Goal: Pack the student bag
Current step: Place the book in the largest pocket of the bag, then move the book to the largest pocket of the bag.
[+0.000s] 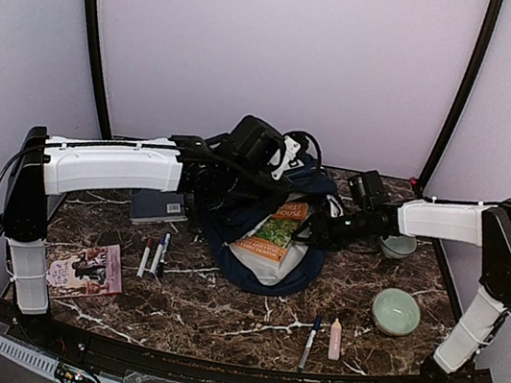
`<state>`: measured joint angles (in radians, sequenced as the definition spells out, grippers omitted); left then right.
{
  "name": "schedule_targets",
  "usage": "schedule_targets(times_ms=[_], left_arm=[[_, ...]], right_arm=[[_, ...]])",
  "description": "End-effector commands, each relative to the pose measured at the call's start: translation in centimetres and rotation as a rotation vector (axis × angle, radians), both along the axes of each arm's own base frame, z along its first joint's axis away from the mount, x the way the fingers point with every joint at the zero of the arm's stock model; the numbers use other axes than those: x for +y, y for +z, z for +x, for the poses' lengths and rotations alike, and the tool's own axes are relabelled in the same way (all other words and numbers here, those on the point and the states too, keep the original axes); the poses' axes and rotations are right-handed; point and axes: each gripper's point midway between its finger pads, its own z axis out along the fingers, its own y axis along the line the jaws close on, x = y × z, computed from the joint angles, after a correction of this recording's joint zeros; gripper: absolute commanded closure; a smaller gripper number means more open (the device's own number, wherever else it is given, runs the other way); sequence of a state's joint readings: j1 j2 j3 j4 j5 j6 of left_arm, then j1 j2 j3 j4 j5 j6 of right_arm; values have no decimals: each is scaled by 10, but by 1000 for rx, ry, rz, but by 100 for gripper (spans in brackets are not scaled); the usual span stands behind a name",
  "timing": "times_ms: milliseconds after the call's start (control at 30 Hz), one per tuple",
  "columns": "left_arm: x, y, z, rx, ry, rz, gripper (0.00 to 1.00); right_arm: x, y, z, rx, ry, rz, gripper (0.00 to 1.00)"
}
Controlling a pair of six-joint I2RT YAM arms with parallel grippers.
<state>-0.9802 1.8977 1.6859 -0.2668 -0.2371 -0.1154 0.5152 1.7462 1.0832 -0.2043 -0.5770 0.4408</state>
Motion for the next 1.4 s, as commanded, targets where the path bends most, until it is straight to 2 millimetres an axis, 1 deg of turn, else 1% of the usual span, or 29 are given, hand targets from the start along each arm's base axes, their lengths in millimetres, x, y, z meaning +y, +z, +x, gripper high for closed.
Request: schedule_targets(times_ms=[0, 100, 200, 267, 300, 400, 467, 500, 600, 700, 800, 900, 933, 1000, 1100, 1267, 1333, 1367], left_arm=[[11, 47, 4, -71, 49, -101, 100], [12, 46, 5, -59, 55, -110, 100], [12, 44, 6, -42, 55, -119, 100], [13, 44, 6, -34, 57, -122, 100], [13, 44, 5, -31, 56, -126, 100], [13, 45, 4, -27, 55, -132, 100], [13, 45, 4, -24, 50, -134, 100], [13, 46, 4, -23, 48, -135, 100], [14, 46, 3, -19, 47, -137, 100], [13, 44, 3, -12, 43, -140, 100], [12, 42, 2, -10, 40, -138, 100], [11, 44, 3, -12, 39, -144, 100], [11, 44, 3, -10, 38, -146, 100], [10, 46, 3, -10, 36, -154, 100], [9, 48, 3, -10, 33, -162, 100], [11, 49, 2, -10, 36, -159, 100], [12, 49, 1, -11, 36, -153, 100], [13, 48, 1, -11, 37, -153, 100]], right_arm=[[1, 4, -25, -154, 166, -75, 47], [4, 1, -44, -184, 242, -98, 55], [12, 5, -60, -244, 339, -121, 64], [16, 6, -69, -292, 402, -149, 75], [18, 6, -73, -317, 433, -162, 78], [22, 2, -79, -398, 505, -222, 82], [25, 2, -74, -469, 530, -272, 81], [26, 3, -68, -504, 528, -299, 80], [28, 7, -46, -579, 505, -387, 70], [33, 13, -33, -645, 490, -429, 57], [39, 8, -36, -656, 523, -427, 49], [47, -2, -47, -649, 589, -411, 42], [54, 2, -46, -669, 601, -407, 41], [59, -3, -48, -672, 620, -417, 41], [62, -12, -45, -671, 606, -431, 42], [57, -24, -31, -681, 542, -490, 46], [55, -22, -23, -706, 516, -520, 48], [48, -31, -24, -701, 514, -550, 49]])
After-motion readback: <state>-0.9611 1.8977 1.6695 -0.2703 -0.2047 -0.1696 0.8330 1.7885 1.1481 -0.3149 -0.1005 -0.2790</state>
